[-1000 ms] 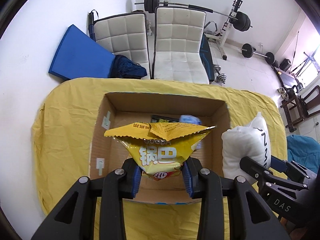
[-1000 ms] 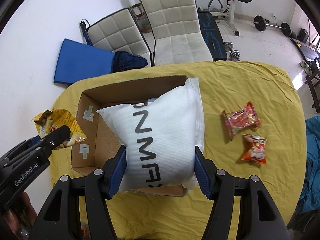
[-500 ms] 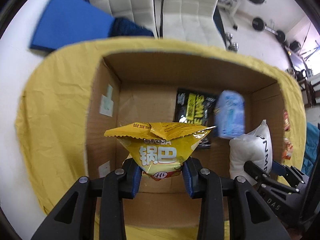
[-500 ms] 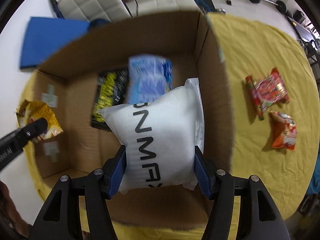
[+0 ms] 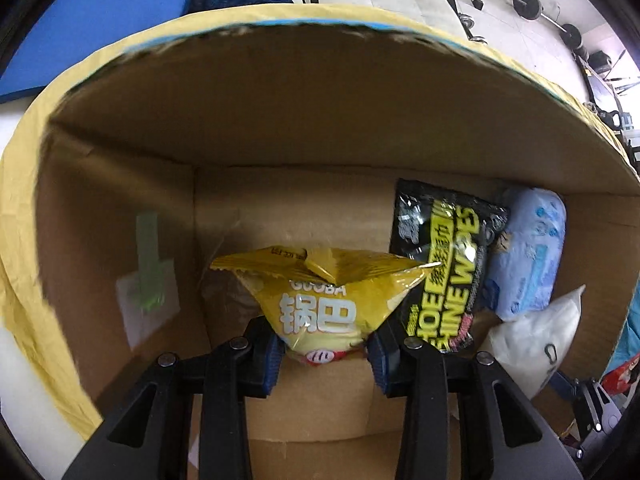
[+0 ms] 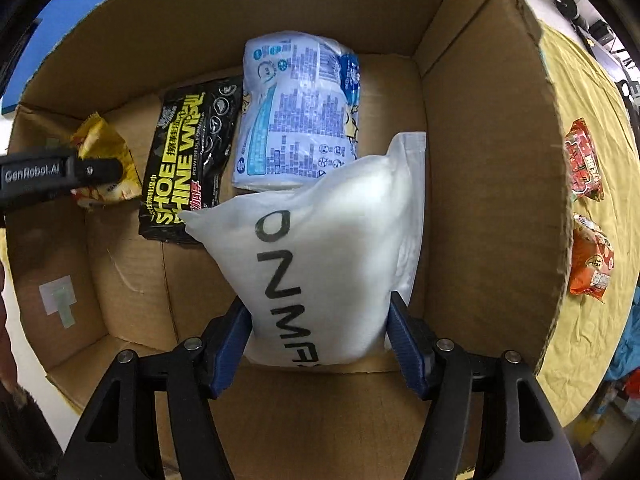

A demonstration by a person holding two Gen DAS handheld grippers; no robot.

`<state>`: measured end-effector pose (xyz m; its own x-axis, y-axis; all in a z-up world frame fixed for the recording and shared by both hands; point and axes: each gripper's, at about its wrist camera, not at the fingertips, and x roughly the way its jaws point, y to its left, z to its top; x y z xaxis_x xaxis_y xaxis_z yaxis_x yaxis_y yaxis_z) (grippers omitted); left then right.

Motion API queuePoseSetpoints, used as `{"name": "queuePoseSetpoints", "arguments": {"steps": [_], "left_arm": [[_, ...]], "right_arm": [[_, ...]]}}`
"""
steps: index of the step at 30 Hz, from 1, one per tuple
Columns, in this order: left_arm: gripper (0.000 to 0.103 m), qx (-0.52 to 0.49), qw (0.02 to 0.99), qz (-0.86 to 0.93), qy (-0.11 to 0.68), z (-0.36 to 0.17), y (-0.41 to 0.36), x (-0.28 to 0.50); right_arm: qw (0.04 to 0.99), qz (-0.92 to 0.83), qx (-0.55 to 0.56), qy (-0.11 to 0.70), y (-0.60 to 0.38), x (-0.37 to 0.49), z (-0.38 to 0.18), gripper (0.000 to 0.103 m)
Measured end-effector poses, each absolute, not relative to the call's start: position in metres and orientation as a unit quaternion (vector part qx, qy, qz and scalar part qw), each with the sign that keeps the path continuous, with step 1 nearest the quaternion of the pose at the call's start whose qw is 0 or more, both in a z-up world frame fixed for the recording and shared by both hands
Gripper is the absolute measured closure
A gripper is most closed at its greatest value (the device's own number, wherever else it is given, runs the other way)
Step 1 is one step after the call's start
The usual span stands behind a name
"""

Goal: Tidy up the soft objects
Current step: 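Carry the yellow bag and white pouch into the box and release both, then grasp the red floral bag with the left tool while the right tool grasps the panda bag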

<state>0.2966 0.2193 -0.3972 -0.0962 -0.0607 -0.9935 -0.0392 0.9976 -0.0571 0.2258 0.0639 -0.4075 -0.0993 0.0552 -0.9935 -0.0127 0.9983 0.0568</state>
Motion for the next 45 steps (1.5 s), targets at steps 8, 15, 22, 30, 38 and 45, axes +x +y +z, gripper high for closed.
{"name": "queuePoseSetpoints", "arguments": {"steps": [8, 15, 22, 30, 38, 45], "left_arm": [[0.063, -0.047, 0.664, -0.018, 0.746, -0.405, 0.216, 0.311], [0.063, -0.065, 0.653, -0.020, 0.754, -0.404, 0.220, 0.308], [0.058, -0.075, 0.666, -0.018, 0.742, -0.377, 0.222, 0.297], [0.051, -0.080, 0.701, -0.012, 0.708, -0.328, 0.212, 0.262], [0.017, -0.072, 0.754, -0.004, 0.653, -0.278, 0.225, 0.231], [0.004, -0.056, 0.782, 0.008, 0.621, -0.256, 0.224, 0.201]], "right_arm": [[0.662, 0.013, 0.021, 0.749, 0.061, 0.228, -0.414, 0.027], [0.668, 0.012, 0.031, 0.743, 0.065, 0.240, -0.397, 0.025], [0.693, 0.009, 0.024, 0.720, 0.065, 0.255, -0.370, 0.022], [0.709, 0.016, 0.027, 0.705, 0.061, 0.252, -0.339, 0.017], [0.732, 0.028, 0.019, 0.680, 0.064, 0.228, -0.307, 0.004], [0.756, 0.036, 0.015, 0.653, 0.062, 0.201, -0.278, 0.004]]}}
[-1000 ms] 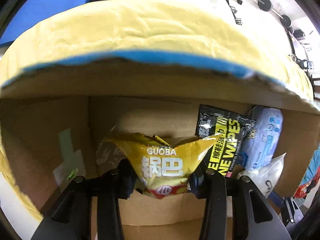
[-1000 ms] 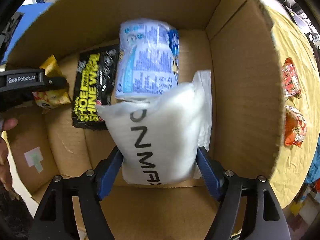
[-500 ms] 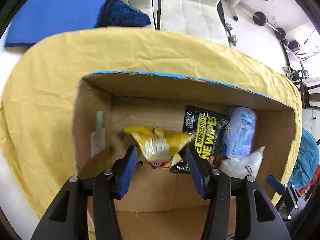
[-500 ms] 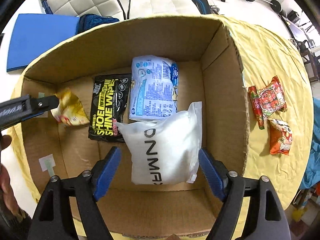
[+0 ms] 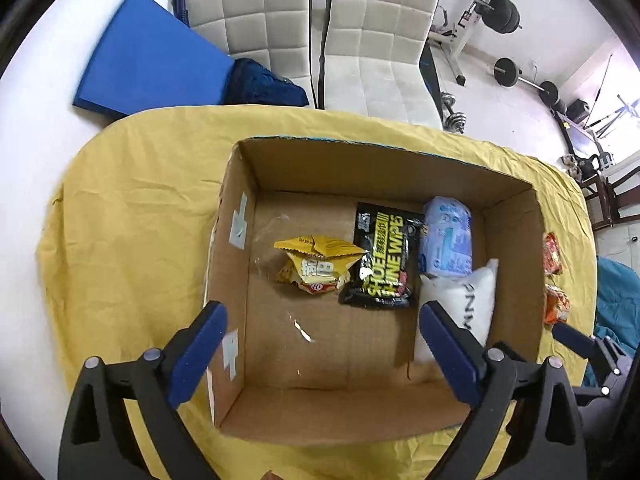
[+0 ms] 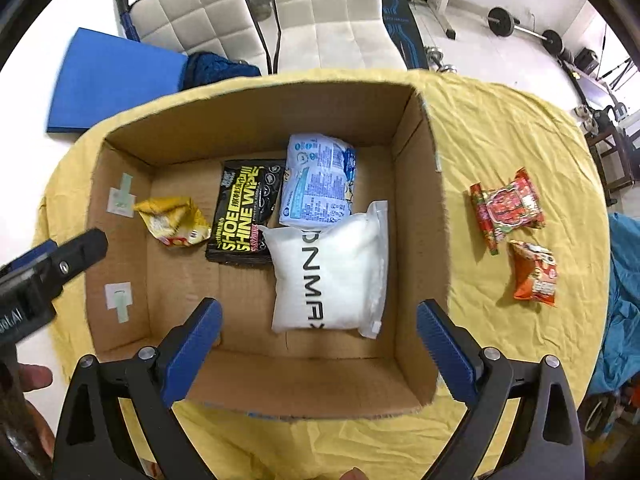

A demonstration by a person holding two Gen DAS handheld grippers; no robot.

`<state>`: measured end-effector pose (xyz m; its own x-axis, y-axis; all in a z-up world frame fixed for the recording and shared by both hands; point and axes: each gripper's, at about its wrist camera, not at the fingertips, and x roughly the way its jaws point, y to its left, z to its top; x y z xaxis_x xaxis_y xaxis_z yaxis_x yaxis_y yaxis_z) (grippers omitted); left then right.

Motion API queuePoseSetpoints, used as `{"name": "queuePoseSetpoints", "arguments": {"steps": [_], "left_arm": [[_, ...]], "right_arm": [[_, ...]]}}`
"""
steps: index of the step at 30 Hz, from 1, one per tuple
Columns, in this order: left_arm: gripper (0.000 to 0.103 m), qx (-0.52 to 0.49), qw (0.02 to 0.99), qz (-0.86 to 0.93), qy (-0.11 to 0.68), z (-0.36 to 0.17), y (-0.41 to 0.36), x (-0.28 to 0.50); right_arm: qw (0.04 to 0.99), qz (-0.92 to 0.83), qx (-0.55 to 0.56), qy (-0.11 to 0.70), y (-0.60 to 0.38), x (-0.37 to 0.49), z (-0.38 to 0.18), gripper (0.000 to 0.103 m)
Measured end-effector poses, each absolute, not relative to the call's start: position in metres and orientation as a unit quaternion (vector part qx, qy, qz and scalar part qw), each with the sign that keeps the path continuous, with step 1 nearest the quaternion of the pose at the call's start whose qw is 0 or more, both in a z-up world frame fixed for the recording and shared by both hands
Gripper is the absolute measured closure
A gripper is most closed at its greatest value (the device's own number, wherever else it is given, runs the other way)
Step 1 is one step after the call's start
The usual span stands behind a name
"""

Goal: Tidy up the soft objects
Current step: 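Grasp the red floral bag with the left tool while the right tool grasps the panda bag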

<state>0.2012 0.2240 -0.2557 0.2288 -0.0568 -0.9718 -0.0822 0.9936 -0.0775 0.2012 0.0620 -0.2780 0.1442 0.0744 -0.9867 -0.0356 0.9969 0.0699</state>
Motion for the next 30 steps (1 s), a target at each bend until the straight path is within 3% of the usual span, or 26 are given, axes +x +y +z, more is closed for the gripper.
{"name": "queuePoseSetpoints", "arguments": {"steps": [18, 30], "left_arm": [[0.004, -0.052, 0.836, 0.015, 0.546, -0.156, 0.203, 0.120], [0.004, -0.049, 0.832, 0.019, 0.553, -0.150, 0.168, 0.099]], "right_arm": [[0.805, 0.072, 0.037, 0.588, 0.040, 0.128, -0.169, 0.003], [0.808, 0.082, 0.060, 0.581, -0.013, 0.120, -0.154, 0.003]]}}
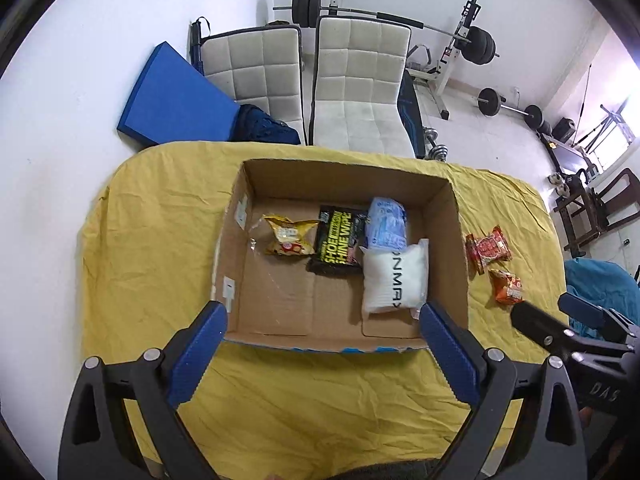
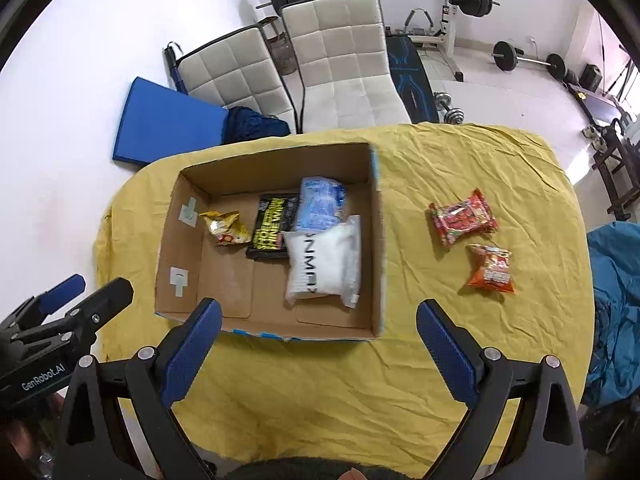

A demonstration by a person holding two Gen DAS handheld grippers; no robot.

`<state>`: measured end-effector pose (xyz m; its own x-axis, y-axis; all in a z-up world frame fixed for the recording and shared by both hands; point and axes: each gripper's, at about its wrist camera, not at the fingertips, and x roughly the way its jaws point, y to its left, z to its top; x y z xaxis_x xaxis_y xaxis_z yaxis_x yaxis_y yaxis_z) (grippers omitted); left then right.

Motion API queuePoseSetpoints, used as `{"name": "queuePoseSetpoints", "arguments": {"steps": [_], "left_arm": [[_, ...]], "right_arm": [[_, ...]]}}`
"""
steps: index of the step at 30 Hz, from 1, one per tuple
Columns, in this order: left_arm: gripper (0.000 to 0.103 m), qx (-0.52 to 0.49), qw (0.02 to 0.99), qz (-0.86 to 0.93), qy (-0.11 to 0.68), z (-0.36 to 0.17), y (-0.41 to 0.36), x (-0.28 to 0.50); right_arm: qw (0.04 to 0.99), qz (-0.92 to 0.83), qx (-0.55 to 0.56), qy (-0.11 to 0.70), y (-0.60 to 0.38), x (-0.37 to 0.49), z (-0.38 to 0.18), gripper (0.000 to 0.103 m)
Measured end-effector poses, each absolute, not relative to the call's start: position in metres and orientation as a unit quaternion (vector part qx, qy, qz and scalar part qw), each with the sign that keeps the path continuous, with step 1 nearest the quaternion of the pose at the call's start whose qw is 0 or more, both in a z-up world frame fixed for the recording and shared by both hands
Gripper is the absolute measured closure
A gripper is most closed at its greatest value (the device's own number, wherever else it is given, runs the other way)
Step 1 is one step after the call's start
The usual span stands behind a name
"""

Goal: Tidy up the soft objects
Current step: 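Grasp the red floral bag with the left tool while the right tool grasps the panda bag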

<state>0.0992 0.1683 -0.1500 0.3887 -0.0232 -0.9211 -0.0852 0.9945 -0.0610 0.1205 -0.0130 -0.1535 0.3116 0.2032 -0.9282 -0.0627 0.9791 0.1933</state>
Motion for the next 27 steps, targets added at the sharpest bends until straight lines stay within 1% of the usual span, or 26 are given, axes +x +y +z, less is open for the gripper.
{"name": "queuePoseSetpoints", "arguments": {"steps": [4, 9, 12, 16, 20, 22, 25, 27], "left_arm": [[0.004, -0.049, 0.827, 0.012, 0.560, -0.157, 0.141, 0.105], [0.004, -0.037, 0.818, -0.011, 0.575, -0.178, 0.083, 0.124], [0.004, -0.026, 0.811, -0.025, 0.584, -0.194, 0.043, 0.140], [0.004, -0.009, 0.797, -0.035, 0.603, -0.222, -0.007, 0.168], [0.004, 0.014, 0.787, -0.035, 0.616, -0.248, -0.046, 0.192], [0.004, 0.030, 0.783, -0.034, 0.621, -0.262, -0.064, 0.206], [0.004, 0.052, 0.774, -0.027, 0.630, -0.282, -0.082, 0.224], [0.004, 0.067, 0.771, -0.024, 0.632, -0.292, -0.090, 0.232]], "right_arm": [[0.803, 0.058, 0.072, 0.589, -0.060, 0.127, -0.163, 0.003], [0.789, -0.018, 0.077, 0.609, -0.150, 0.148, -0.196, 0.003], [0.768, -0.056, 0.082, 0.632, -0.204, 0.164, -0.231, 0.003], [0.732, -0.058, 0.113, 0.669, -0.253, 0.183, -0.291, 0.003], [0.700, -0.054, 0.160, 0.694, -0.271, 0.195, -0.338, 0.003], [0.695, -0.045, 0.188, 0.693, -0.272, 0.203, -0.355, 0.003], [0.678, -0.034, 0.213, 0.703, -0.267, 0.214, -0.380, 0.004], [0.667, -0.025, 0.208, 0.715, -0.261, 0.223, -0.398, 0.006]]}}
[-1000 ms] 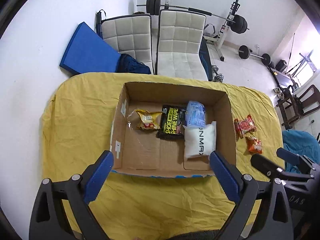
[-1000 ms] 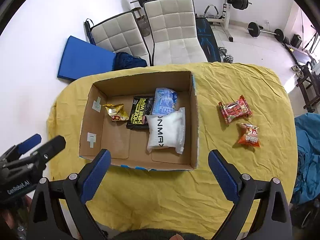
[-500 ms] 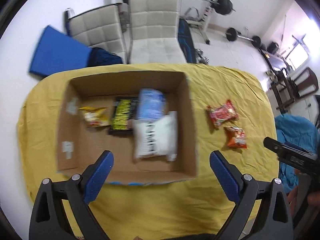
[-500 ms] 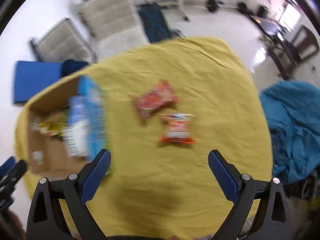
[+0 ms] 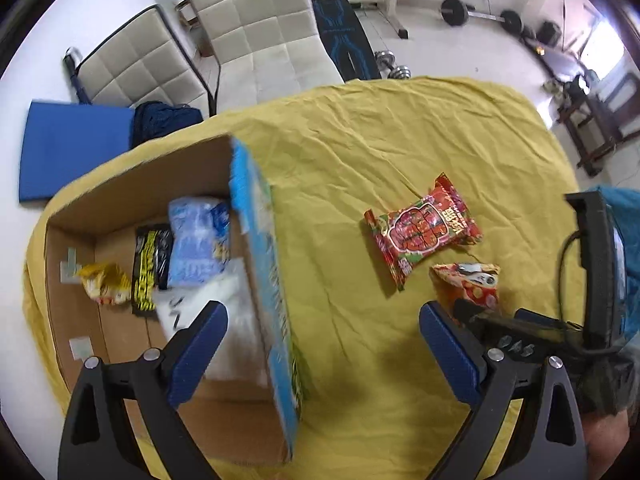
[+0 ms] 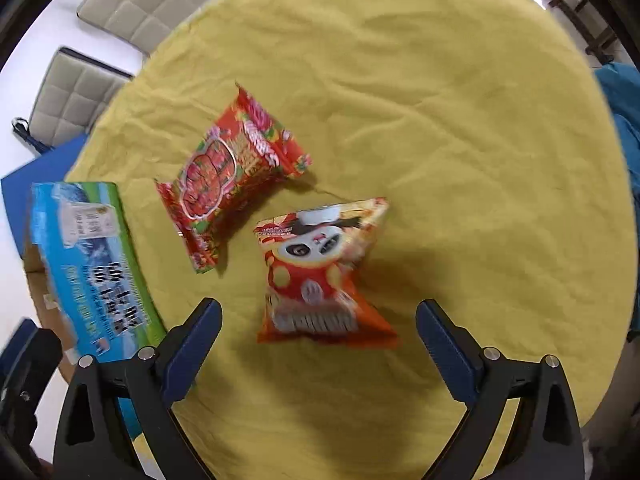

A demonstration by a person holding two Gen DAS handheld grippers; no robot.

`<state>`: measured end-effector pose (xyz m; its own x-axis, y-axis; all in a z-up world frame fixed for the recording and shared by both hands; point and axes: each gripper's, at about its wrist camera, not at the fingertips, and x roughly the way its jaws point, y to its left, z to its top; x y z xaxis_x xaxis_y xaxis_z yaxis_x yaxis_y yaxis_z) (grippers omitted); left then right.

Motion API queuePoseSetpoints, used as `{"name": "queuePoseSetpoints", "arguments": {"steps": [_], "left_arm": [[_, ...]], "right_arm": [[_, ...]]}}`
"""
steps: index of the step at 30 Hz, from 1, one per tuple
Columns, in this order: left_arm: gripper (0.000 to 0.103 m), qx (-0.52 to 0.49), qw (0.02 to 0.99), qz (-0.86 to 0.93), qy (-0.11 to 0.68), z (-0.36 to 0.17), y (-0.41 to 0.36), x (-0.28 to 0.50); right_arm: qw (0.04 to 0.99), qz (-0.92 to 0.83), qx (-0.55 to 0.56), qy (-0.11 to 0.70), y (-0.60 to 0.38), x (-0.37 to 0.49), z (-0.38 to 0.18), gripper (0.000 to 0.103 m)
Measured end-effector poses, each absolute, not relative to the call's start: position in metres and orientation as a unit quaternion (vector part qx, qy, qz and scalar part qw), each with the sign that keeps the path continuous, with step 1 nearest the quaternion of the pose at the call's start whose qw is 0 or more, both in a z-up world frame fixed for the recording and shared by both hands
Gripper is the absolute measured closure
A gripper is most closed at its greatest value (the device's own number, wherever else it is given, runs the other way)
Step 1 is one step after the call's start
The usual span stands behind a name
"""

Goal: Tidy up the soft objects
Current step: 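Grasp the red floral bag with the left tool while the right tool grasps the panda bag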

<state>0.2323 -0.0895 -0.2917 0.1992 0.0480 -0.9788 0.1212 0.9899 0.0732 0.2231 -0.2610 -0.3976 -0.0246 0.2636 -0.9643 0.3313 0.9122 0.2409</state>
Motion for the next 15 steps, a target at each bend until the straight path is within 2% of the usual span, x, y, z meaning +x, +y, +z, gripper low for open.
{"name": "queuePoseSetpoints", "arguments": {"steps": [1, 2, 3, 7, 15], "left_arm": [[0.004, 0.078, 0.769, -0.023, 0.634, -0.296, -0.094, 0.236], [0.004, 0.091, 0.767, -0.021, 0.635, -0.301, -0.098, 0.241], [0.004, 0.104, 0.765, -0.023, 0.635, -0.305, -0.103, 0.245], [0.004, 0.136, 0.759, -0.047, 0.635, -0.314, -0.116, 0.262], [0.004, 0.202, 0.706, -0.128, 0.667, -0.350, -0.157, 0.297]], "right_arm": [[0.664, -0.022, 0.200, 0.720, -0.258, 0.226, -0.403, 0.014], [0.660, -0.019, 0.183, 0.728, -0.254, 0.229, -0.409, 0.034], [0.656, -0.016, 0.168, 0.736, -0.252, 0.231, -0.415, 0.046], [0.660, -0.011, 0.161, 0.734, -0.264, 0.229, -0.412, 0.057], [0.667, -0.029, 0.157, 0.728, -0.328, 0.229, -0.396, 0.058]]}}
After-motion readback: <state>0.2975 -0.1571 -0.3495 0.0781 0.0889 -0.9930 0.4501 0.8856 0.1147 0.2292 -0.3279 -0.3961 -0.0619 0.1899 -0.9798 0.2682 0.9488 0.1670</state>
